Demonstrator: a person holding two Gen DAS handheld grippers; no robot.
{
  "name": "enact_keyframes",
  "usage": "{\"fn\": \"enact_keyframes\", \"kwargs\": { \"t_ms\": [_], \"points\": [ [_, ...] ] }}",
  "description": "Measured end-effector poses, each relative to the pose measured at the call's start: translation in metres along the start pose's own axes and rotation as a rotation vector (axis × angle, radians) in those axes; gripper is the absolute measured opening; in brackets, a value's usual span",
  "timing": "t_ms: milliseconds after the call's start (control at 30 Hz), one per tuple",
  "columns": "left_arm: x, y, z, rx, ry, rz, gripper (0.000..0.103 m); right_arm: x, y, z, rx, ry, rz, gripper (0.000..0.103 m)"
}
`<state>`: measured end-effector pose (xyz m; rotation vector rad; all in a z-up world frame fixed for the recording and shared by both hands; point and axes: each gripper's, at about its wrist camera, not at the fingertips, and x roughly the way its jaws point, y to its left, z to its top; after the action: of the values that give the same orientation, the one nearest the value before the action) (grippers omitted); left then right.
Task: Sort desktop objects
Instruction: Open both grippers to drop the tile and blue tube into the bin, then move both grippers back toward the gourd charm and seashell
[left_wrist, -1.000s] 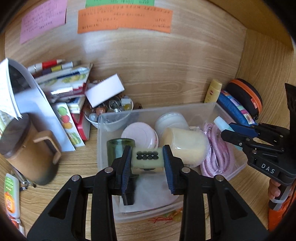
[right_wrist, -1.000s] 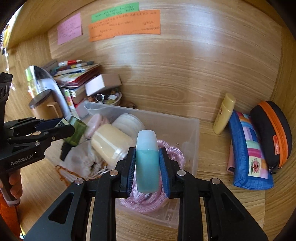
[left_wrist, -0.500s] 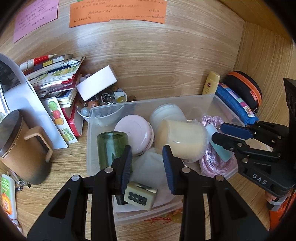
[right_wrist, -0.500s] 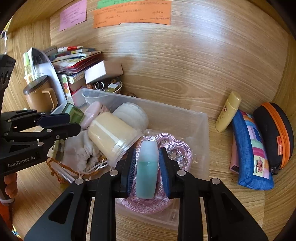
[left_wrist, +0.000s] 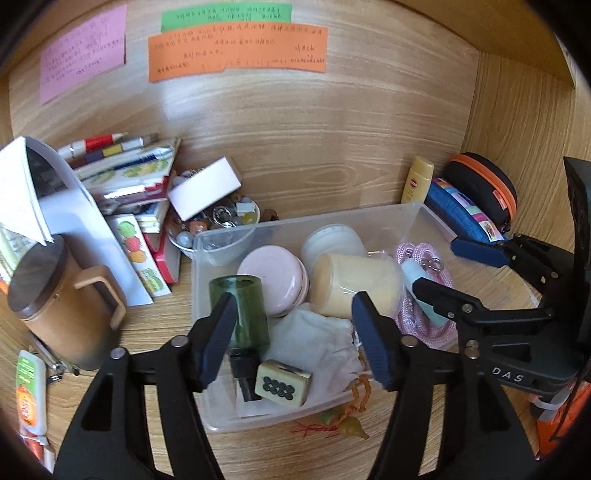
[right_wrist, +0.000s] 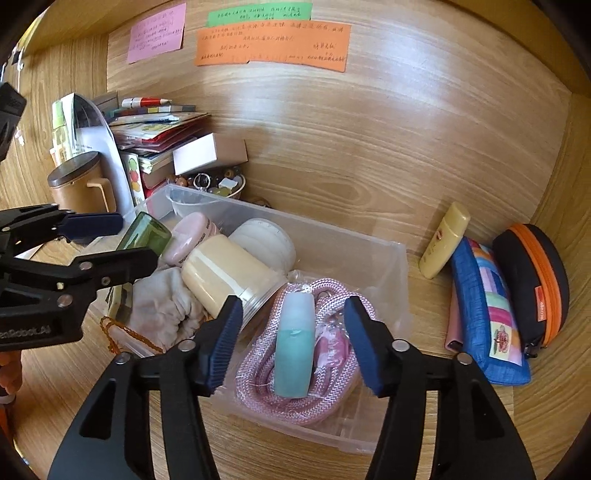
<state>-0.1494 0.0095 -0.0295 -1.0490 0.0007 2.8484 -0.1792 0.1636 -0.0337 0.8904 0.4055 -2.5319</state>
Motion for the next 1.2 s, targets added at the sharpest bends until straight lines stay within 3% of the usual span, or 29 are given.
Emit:
{"fn": "enact_keyframes", "kwargs": {
  "t_ms": [100,167,333,800,1200],
  "points": [
    [-0.010,-0.001,-0.001,0.009,-0.025,0.035,0.075,-0.008,-0.002,0.002,0.010,-0.024,-0.012,0.067],
    [-0.016,-0.001,-0.002,0.012,-0.032,0.044,0.076,-0.012,-0.001,0.004,0.007,-0.035,-0.017,0.070],
    [-0.037,-0.001,-0.005,0.021,-0.073,0.082,0.090,-0.025,-0.001,0.006,0.006,-0.053,-0.035,0.077],
    [-0.080,-0.002,-0.026,0.017,-0.117,0.075,0.098,-0.071,0.007,-0.012,0.013,-0.105,-0.043,0.083],
    [-0.071,0.011,-0.066,-0.036,-0.026,0.061,0.099,-0.073,0.023,-0.055,0.035,-0.016,0.045,0.084]
  ]
}}
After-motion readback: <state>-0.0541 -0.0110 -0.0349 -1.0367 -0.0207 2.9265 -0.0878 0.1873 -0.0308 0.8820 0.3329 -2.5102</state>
